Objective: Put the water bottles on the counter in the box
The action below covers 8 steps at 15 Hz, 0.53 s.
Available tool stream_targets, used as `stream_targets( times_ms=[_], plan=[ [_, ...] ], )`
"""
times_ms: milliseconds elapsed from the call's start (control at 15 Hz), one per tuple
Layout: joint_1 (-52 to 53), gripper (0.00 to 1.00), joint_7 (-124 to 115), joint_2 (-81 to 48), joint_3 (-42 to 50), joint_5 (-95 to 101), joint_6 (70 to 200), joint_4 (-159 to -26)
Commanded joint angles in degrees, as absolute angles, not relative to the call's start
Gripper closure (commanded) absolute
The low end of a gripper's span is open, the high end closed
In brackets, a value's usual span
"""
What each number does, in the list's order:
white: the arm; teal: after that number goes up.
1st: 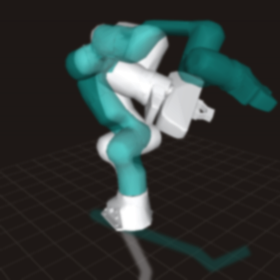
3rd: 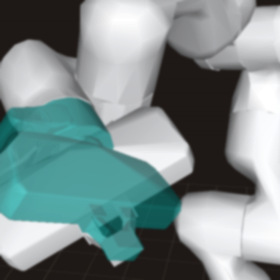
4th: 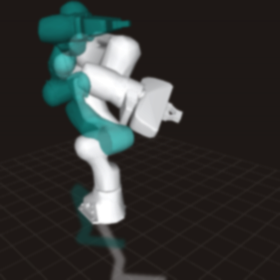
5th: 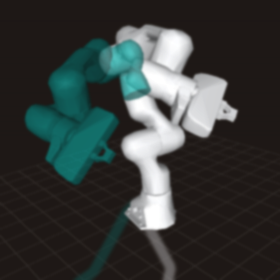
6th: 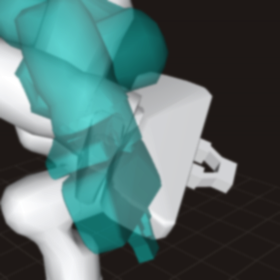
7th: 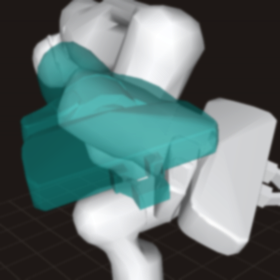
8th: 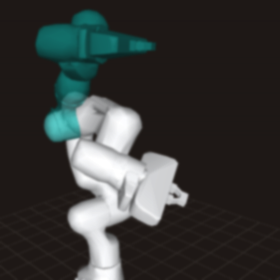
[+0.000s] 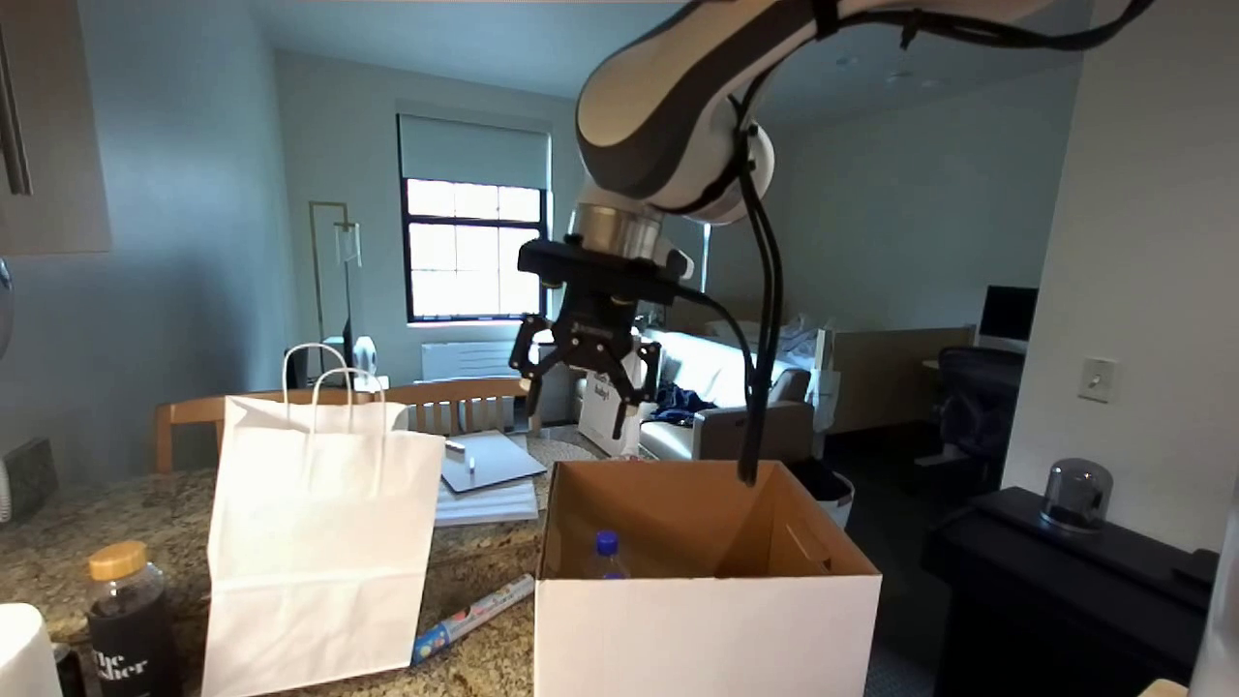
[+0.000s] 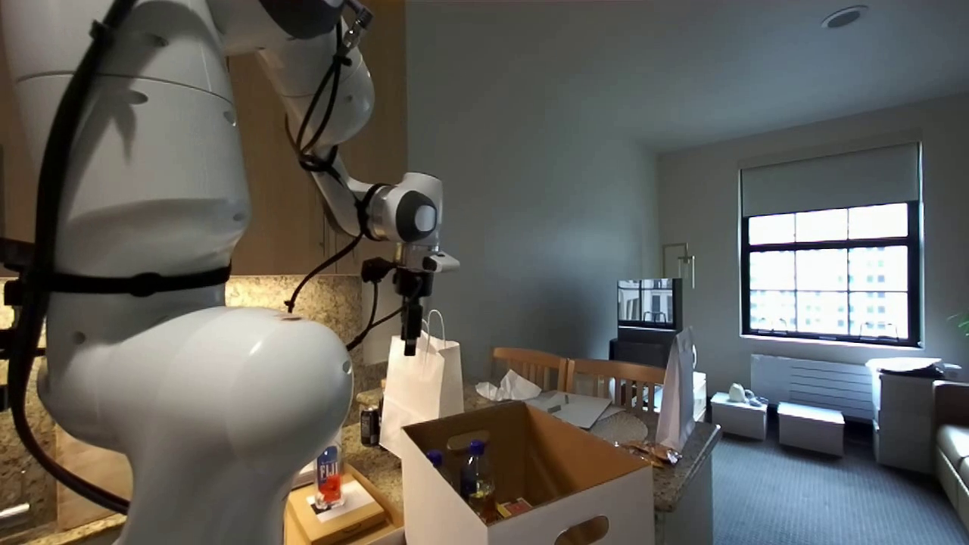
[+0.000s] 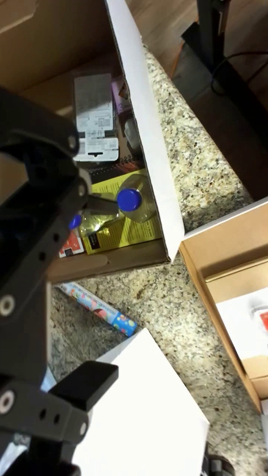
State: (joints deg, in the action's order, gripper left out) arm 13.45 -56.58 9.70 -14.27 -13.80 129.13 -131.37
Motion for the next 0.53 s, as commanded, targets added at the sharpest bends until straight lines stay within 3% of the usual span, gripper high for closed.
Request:
stream_targets(
  times_ms=[0, 467],
  plan=[
    [15.7, 0.0, -53.1, 7.3, -17.4, -12.7, 124.8, -125.7],
    [22.6, 0.0, -53.4, -8.9, -23.1, -4.7, 125.4, -117.8]
  ],
)
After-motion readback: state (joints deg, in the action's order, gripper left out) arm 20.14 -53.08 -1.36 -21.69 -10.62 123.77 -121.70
